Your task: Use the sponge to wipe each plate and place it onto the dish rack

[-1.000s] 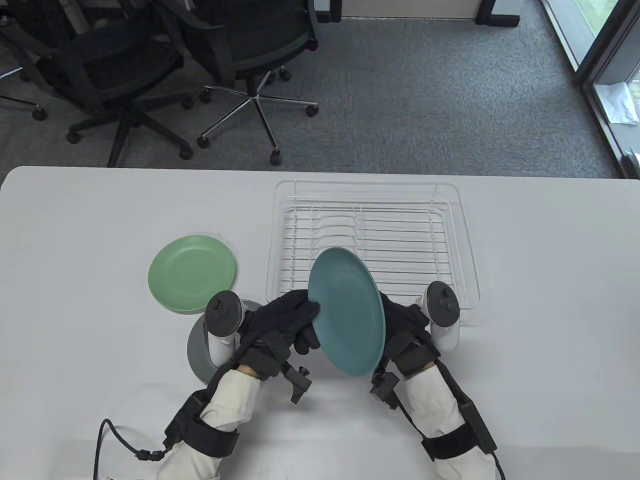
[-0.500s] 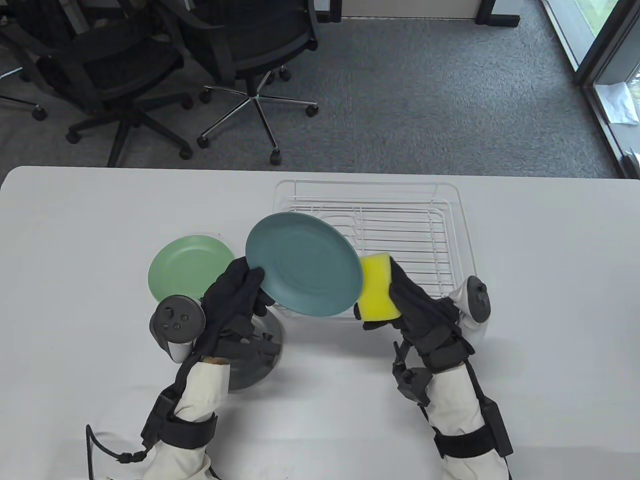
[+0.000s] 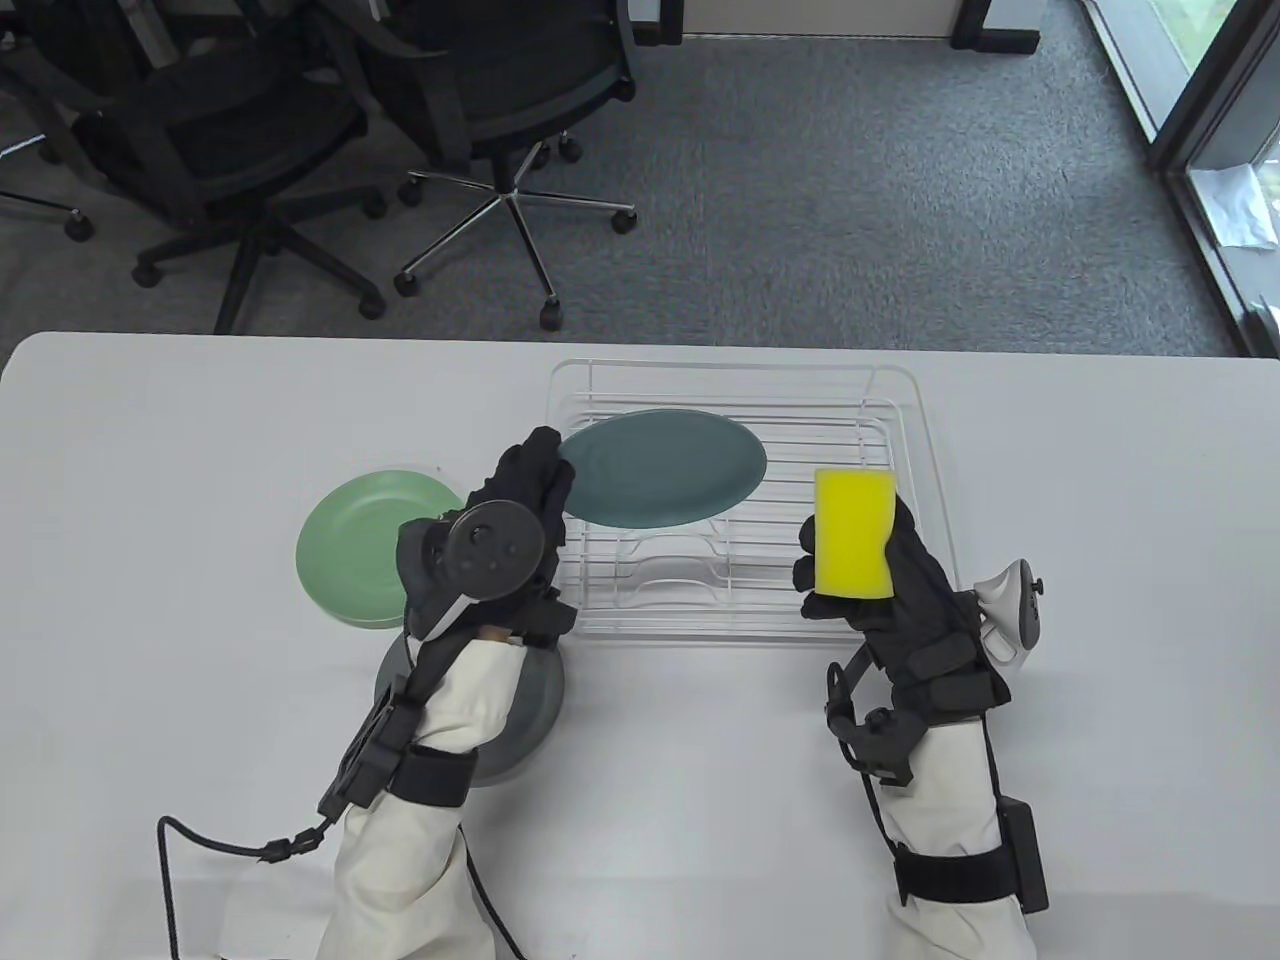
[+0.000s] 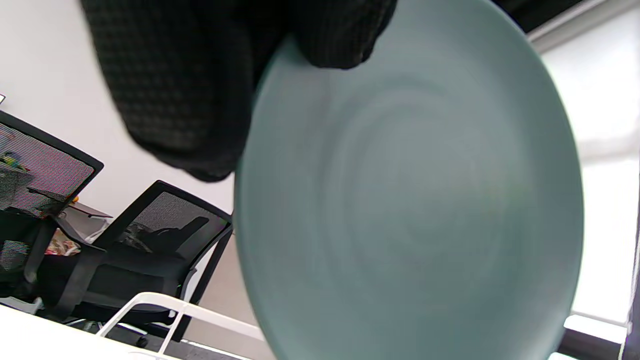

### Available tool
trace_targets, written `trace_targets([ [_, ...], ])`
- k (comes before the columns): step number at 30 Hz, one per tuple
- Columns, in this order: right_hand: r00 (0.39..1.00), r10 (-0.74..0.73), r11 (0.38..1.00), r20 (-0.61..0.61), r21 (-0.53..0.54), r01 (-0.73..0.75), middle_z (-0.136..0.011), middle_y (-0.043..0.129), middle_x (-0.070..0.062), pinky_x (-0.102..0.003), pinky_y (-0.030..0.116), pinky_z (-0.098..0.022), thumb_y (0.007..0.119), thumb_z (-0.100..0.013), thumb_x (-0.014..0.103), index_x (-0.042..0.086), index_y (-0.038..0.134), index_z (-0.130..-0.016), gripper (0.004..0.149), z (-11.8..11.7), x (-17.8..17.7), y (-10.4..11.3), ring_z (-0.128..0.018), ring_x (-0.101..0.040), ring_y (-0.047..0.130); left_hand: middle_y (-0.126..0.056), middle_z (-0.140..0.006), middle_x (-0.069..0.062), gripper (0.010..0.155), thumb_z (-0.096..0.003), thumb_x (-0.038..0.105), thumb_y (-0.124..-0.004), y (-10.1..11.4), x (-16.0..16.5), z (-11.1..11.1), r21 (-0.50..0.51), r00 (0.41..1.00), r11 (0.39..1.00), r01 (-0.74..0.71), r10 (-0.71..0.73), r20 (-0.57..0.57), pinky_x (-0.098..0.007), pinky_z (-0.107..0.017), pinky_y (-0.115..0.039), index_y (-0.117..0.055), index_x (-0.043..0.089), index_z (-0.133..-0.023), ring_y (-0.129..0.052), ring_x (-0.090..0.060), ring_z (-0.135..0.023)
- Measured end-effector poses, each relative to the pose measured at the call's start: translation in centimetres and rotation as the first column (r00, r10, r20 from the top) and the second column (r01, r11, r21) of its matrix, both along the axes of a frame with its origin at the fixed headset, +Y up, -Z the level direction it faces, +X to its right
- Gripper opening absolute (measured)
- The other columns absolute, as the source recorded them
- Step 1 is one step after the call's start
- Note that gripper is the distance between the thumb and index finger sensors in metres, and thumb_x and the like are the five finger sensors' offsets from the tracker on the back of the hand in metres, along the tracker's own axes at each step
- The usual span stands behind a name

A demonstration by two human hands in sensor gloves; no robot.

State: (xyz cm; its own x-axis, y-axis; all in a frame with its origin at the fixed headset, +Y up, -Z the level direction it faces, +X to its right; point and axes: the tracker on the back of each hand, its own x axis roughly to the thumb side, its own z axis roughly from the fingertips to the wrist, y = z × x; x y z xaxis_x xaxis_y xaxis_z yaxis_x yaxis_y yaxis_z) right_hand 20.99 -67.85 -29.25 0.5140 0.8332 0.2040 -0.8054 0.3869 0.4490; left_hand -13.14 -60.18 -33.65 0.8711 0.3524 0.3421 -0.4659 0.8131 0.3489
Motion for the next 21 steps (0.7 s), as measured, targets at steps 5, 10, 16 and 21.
trace_targets([
  [5, 1.000, -0.004, 1.000, -0.002, 0.013, 0.004, -0.104, 0.060, -0.036, -0.045, 0.078, -0.057, 0.046, -0.071, 0.031, 0.006, 0.020, -0.118, 0.060, 0.0, 0.1, 0.2, -0.079, -0.045, 0.079, -0.095, -0.077, -0.020, 0.039, -0.0559, 0.020, -0.076, -0.2, 2.6, -1.6, -0.038, 0.987, 0.987, 0.155, -0.157, -0.043, -0.026, -0.027, -0.102, -0.078, 0.008, -0.092, -0.110, -0.037, -0.049],
  [10, 1.000, -0.021, 1.000, -0.014, 0.017, 0.021, -0.104, 0.060, -0.036, -0.045, 0.078, -0.057, 0.047, -0.071, 0.031, 0.007, 0.021, -0.118, 0.060, 0.0, 0.2, 0.3, -0.079, -0.045, 0.079, -0.095, -0.077, -0.020, 0.038, -0.0554, 0.020, -0.076, -1.5, 4.7, -3.0, -0.076, 0.959, 0.960, 0.269, -0.274, -0.066, -0.026, -0.027, -0.102, -0.079, 0.009, -0.092, -0.110, -0.036, -0.049],
  [16, 0.999, -0.033, 0.999, -0.024, 0.009, 0.033, -0.105, 0.060, -0.036, -0.045, 0.078, -0.058, 0.046, -0.071, 0.032, 0.007, 0.020, -0.119, 0.060, 0.1, 0.1, 0.4, -0.080, -0.045, 0.078, -0.096, -0.077, -0.021, 0.039, -0.0547, 0.020, -0.077, -3.2, 6.1, -3.9, -0.101, 0.932, 0.931, 0.351, -0.358, -0.062, -0.027, -0.027, -0.102, -0.079, 0.009, -0.092, -0.111, -0.037, -0.050],
  [21, 0.999, -0.037, 0.999, -0.034, 0.005, 0.037, -0.105, 0.059, -0.036, -0.045, 0.078, -0.058, 0.046, -0.071, 0.032, 0.008, 0.020, -0.119, 0.060, 0.0, -0.1, 0.3, -0.080, -0.045, 0.078, -0.096, -0.078, -0.021, 0.040, -0.0539, 0.019, -0.076, -3.8, 6.9, -4.3, -0.137, 0.919, 0.916, 0.378, -0.389, -0.066, -0.028, -0.029, -0.102, -0.080, 0.010, -0.093, -0.110, -0.038, -0.052],
])
